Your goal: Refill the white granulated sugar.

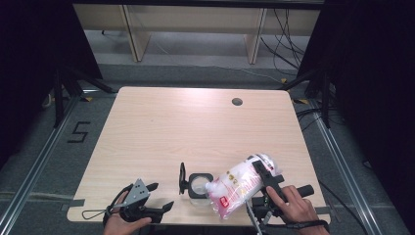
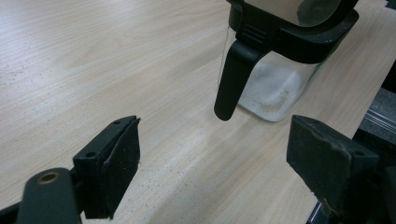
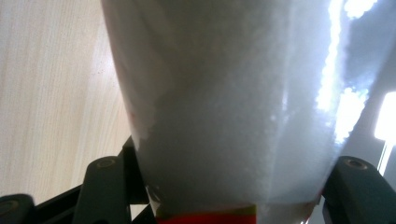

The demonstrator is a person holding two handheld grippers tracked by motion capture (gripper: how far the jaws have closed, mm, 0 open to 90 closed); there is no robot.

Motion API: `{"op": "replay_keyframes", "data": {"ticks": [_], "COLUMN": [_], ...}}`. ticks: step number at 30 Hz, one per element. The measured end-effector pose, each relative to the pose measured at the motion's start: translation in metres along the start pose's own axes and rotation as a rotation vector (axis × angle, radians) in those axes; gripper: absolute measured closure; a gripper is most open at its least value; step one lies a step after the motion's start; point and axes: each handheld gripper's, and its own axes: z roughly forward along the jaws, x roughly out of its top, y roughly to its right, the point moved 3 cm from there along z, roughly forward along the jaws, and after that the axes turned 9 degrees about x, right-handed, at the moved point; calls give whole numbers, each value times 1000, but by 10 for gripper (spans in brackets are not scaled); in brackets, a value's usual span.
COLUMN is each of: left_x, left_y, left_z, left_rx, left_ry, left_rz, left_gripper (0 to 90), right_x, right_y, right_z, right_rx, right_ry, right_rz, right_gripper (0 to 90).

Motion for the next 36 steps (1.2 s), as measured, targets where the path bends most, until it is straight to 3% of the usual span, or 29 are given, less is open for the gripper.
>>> {"op": "replay_keyframes", "data": {"ticks": [2, 3, 4, 6, 8, 10, 14, 16, 18, 21, 22, 23, 28, 30, 31, 33, 36], "left_x": [1, 0, 1, 1, 0, 1, 1, 2, 1, 2, 2, 2, 2, 2, 2, 2, 2], "left_y": [-3, -2, -3, -3, -2, -3, -3, -2, -2, -3, -2, -2, -3, -3, -2, -2, -4], "left_z": [-1, -1, -1, -1, -1, -2, -2, -2, -2, -2, -2, -2, -2, -2, -2, -2, -2], "left_rx": [1, 5, 1, -1, 1, 4, 2, 0, 4, 4, 3, 3, 5, 5, 3, 2, 11], "left_ry": [2, 0, 2, 1, -1, 1, 4, 13, 10, 8, 14, 14, 6, 8, 16, 15, 3], "left_rz": [33, 21, 33, 36, 28, 35, 35, 22, 18, 32, 21, 21, 35, 34, 21, 23, 32], "left_gripper": [170, 170, 170, 170, 170, 170, 170, 170, 170, 170, 170, 170, 170, 170, 170, 170, 170], "right_x": [0, 0, 1, 1, 2, 2, 2, 2, 3, 2, 2, 2, 2, 1, 2, 1, 3], "right_y": [-2, -3, 1, -2, 3, 3, 3, 1, 2, 1, -2, -2, 4, 3, 6, 2, 5], "right_z": [0, 0, 0, 1, 0, -1, -1, 1, 0, 0, -1, -1, -2, -2, -1, -2, -2], "right_rx": [6, 8, -13, -22, -24, -6, -13, -20, -4, -5, -2, -2, -22, -16, -43, -17, -38], "right_ry": [-3, -4, 14, 15, 20, 4, 12, 19, 3, 3, -2, -3, 9, 2, 21, 0, 19], "right_rz": [31, 36, -5, 22, -22, -16, -21, -2, -21, -5, 41, 42, 3, 14, -22, 13, -27], "right_gripper": [400, 400, 400, 400, 400, 400, 400, 400, 400, 400, 400, 400, 400, 400, 400, 400, 400]}}
